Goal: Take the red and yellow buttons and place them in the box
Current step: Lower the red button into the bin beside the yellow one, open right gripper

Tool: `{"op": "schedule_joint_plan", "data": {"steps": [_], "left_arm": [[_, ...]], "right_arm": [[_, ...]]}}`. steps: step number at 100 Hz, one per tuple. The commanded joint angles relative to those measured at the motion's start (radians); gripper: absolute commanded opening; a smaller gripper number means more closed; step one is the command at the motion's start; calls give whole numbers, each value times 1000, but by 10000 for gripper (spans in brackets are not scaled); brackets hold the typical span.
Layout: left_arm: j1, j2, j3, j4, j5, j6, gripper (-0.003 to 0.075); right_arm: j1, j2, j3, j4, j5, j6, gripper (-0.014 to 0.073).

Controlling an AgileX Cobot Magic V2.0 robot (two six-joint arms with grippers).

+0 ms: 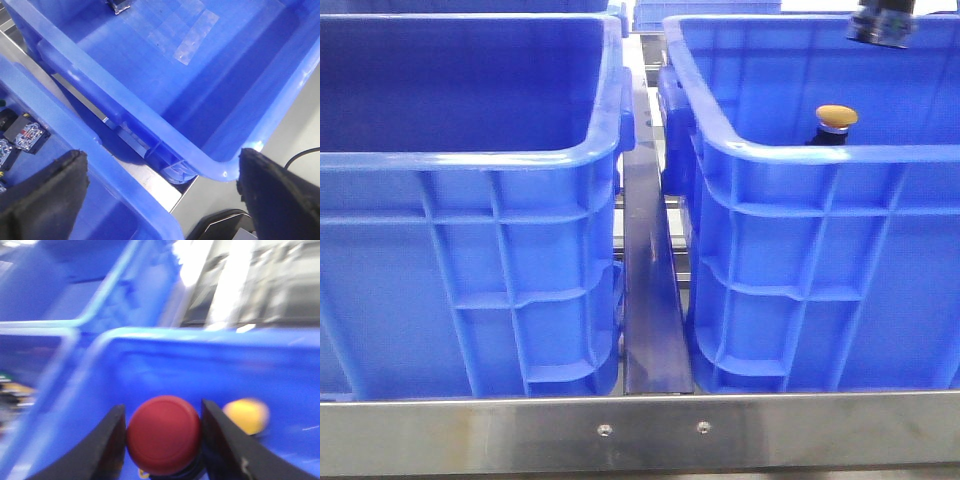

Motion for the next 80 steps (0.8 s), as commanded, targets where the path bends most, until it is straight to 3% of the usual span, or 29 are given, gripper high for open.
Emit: {"op": "schedule_joint_plan", "data": {"steps": [1, 18, 36, 60, 80], "left_arm": [[-9, -34, -26, -10, -54, -1, 575], [-9, -34, -26, -10, -54, -1, 575], [-9, -34, -26, -10, -62, -1, 575], [-9, -34, -26, -10, -75, -1, 573], [-9, -34, -26, -10, -79, -1, 573]], "right_arm": [[-6, -13, -13, 36, -95, -93, 136], [-6, 63, -8, 53, -242, -120, 136], [-6, 160, -12, 153, -316, -195, 136], [-6, 268, -65, 372, -304, -441, 136], [-6, 338, -117, 418, -322, -478, 136]]}}
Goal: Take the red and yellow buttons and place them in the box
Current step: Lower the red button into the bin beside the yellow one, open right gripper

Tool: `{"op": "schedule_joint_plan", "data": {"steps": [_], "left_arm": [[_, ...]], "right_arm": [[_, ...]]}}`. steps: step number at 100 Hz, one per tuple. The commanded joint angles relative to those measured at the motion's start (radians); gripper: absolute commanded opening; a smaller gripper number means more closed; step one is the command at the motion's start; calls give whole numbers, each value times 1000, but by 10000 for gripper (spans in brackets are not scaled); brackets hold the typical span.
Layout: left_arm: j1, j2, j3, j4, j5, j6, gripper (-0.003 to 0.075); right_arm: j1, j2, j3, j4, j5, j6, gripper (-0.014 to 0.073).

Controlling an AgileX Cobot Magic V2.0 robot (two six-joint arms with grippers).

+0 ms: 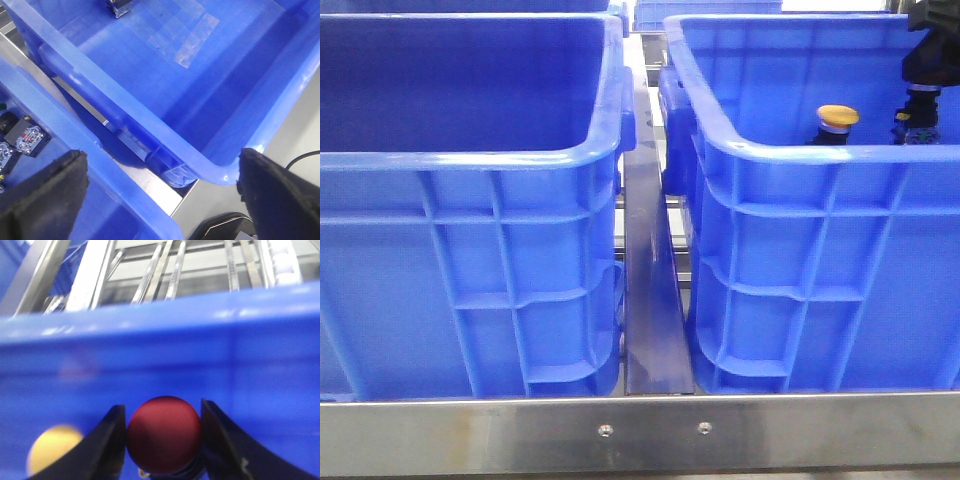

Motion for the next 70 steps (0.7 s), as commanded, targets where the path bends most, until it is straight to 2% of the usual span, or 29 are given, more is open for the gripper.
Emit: {"op": "schedule_joint_plan", "data": {"steps": [1, 40, 48, 55, 70], "left_arm": [[-9, -34, -26, -10, -69, -1, 573], [-9, -34, -26, -10, -71, -1, 564], [-9, -34, -26, -10, -71, -1, 564], [-9, -34, -26, -10, -71, -1, 565], [-9, -34, -26, -10, -71, -1, 564]], "right_arm": [[-6, -21, -45, 46, 11, -30, 136], [-6, 46, -45, 44, -28, -30, 136], [-6, 46, -45, 44, -27, -30, 160], [-6, 46, -45, 44, -22, -30, 246], [-6, 46, -45, 44, -21, -30, 535]]}}
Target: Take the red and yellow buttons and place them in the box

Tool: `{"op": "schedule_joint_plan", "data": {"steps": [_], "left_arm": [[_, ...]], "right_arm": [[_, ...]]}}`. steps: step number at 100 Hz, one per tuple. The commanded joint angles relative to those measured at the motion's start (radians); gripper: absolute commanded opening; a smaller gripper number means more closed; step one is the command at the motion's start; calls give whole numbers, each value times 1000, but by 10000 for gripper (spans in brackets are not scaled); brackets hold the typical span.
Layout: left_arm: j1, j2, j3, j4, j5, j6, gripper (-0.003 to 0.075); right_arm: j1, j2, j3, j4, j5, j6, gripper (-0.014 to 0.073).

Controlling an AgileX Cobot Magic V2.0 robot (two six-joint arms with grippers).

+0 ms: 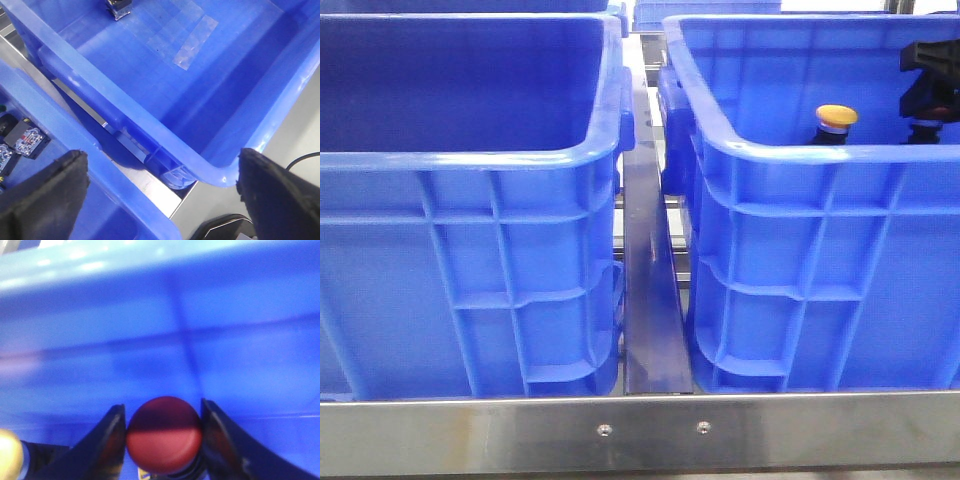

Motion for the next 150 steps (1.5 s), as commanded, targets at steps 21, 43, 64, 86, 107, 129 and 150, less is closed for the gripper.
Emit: {"op": "schedule_joint_plan", "data": {"steps": [21, 43, 64, 86, 107, 129, 150], "left_arm": [[-9, -34, -26, -10, -67, -1, 564], [-9, -34, -26, -10, -67, -1, 564], [-2, -34, -26, 13, -67, -12, 564], [76, -34, -26, 15, -30, -12, 564], [201, -34, -26, 15, -13, -12, 460], [336, -38, -24, 21, 7, -12, 119], [435, -92, 43, 44, -33, -12, -20]], "right_arm": [[-6, -57, -26, 11, 4, -11, 600], [-6, -129, 13, 9, -21, -11, 600], [-6, -258, 112, 4, -37, -11, 600], [-6, -401, 214, 3, -43, -11, 516], [-6, -556, 346, 3, -39, -11, 120], [-6, -716, 464, 4, -26, -11, -87], [-6, -854, 534, 4, 29, -11, -104]]}}
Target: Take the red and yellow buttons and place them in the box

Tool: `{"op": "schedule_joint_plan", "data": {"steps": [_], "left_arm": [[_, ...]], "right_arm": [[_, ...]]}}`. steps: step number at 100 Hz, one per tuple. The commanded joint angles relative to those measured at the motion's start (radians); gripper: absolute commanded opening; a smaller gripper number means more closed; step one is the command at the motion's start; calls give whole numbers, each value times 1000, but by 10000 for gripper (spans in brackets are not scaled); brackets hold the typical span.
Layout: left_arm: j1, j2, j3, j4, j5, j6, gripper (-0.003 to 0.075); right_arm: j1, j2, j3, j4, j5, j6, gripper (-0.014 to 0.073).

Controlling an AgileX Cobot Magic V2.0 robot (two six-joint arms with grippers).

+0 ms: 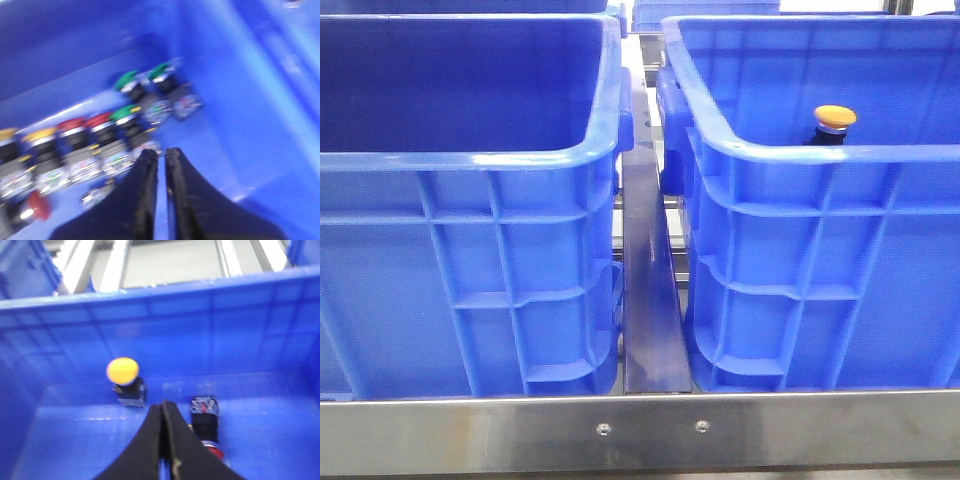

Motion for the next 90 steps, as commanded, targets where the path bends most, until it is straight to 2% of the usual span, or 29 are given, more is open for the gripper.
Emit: {"op": "schedule_joint_plan", "data": {"steps": [1, 35, 63, 77, 90], "left_arm": [[37, -69, 10, 8, -86, -9, -20], [222, -277, 202, 13, -168, -9, -20], [406, -528, 394, 13, -257, -9, -20], [457, -667, 490, 13, -301, -9, -20], [463, -787, 578, 13, -353, -9, -20]], "right_arm": [[-6, -72, -5, 9, 58, -10, -104], [-6, -208, 35, 9, 191, -9, -103], [36, -302, 101, 8, 191, -7, -102], [45, -396, 150, 8, 190, -7, -102], [54, -485, 188, 8, 186, -7, -102]]}}
